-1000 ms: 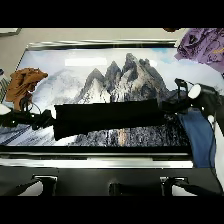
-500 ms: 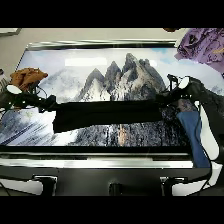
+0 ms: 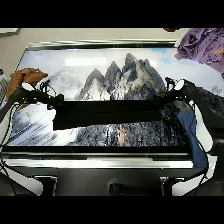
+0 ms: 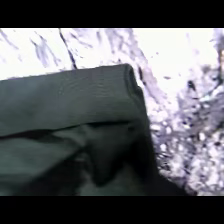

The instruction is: Fold the clothes and pants, and hang the long-sleeved shirts on hangers.

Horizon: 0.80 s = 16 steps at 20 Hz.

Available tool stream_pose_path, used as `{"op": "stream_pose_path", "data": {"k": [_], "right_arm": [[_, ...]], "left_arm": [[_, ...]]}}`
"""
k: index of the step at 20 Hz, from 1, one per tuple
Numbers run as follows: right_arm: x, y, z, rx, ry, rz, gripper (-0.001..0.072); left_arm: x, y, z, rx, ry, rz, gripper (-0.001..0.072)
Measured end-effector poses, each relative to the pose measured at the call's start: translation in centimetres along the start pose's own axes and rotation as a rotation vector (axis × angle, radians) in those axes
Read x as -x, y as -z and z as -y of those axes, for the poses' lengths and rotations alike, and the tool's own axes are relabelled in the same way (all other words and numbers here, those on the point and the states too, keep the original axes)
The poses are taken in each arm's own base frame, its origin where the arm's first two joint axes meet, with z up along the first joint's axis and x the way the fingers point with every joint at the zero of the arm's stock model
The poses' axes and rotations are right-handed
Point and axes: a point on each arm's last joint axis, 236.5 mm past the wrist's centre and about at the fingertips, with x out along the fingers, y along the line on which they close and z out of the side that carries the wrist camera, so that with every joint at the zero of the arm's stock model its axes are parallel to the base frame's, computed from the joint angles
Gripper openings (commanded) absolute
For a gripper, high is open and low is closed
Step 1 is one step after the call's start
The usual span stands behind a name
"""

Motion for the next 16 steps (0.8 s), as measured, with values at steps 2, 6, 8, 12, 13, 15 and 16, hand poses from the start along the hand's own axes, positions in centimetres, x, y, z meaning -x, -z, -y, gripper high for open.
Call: {"op": "stream_pose_path", "data": {"k": [2,6,8,12,13,15,16], "right_arm": [[1.1,-0.4,0.2,-0.016,0.0,-0.008,0.0515],[5.6,-1.7,2.4,-0.101,-0.049,-0.012,0.06],[7.5,-1.8,4.8,-0.164,-0.088,-0.016,0.0632],[8.2,-0.8,7.4,-0.241,-0.202,-0.045,0.0666],[7.9,-0.6,7.5,-0.248,-0.223,-0.055,0.0666],[6.8,-0.2,7.3,-0.252,-0.249,-0.075,0.0665],[6.3,-0.3,7.1,-0.25,-0.252,-0.075,0.0665]], "left_arm": [[0.1,-0.2,0.3,-0.003,0.003,0.005,0.051],[2.0,-0.9,1.3,-0.019,0.0,0.02,0.0542],[3.7,-1.4,1.6,-0.033,-0.031,0.035,0.0543],[7.1,-2.0,1.2,-0.053,-0.129,0.08,0.0543],[7.6,-2.0,1.2,-0.057,-0.143,0.086,0.0542],[8.2,-2.1,1.2,-0.052,-0.162,0.099,0.0542],[8.4,-2.1,1.3,-0.051,-0.167,0.103,0.0542]]}}
